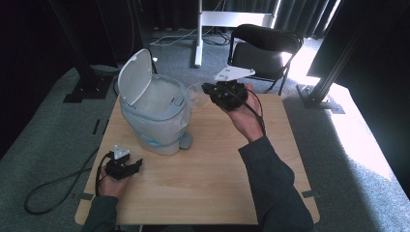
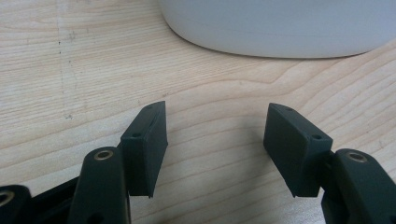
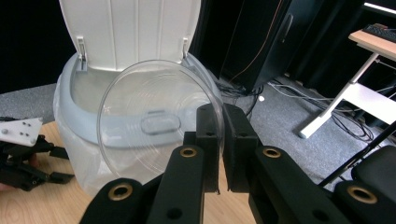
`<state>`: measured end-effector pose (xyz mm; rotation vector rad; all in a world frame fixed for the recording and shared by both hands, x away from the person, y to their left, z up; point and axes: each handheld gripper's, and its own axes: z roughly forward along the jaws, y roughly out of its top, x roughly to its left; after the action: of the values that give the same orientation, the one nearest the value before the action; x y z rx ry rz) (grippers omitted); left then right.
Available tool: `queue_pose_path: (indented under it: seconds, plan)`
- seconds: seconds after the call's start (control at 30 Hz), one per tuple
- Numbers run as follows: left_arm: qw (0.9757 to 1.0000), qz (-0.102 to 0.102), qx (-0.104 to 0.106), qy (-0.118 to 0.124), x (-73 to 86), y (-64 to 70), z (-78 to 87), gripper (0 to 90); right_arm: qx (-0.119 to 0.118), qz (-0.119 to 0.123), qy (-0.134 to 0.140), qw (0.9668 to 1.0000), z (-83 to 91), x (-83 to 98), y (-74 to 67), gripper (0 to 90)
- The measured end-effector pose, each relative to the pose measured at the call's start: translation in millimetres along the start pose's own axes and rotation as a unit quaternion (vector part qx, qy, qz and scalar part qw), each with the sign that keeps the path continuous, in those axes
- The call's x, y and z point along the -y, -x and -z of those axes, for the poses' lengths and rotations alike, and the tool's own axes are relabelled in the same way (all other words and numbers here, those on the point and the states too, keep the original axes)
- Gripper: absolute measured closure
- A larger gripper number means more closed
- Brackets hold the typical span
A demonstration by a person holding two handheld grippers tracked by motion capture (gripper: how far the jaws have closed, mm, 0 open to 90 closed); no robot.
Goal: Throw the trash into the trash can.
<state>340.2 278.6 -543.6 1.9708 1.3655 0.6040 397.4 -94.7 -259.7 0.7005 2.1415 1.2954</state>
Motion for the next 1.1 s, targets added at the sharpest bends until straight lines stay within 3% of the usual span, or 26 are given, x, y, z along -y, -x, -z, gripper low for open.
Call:
queue_pose_path:
  seconds: [0.83, 1.1]
  plan:
    - [1.0000, -0.001, 0.000, 0.000, 0.0, -0.1, 0.0, 39.8, -0.013, -0.011, 0.004, 0.9998, -29.4, -22.5, -4.1, 86.0]
    - [1.0000, -0.001, 0.000, 0.000, 0.0, -0.2, 0.2, 39.8, -0.022, -0.010, -0.008, 0.9997, -51.2, -31.6, -8.6, 86.0]
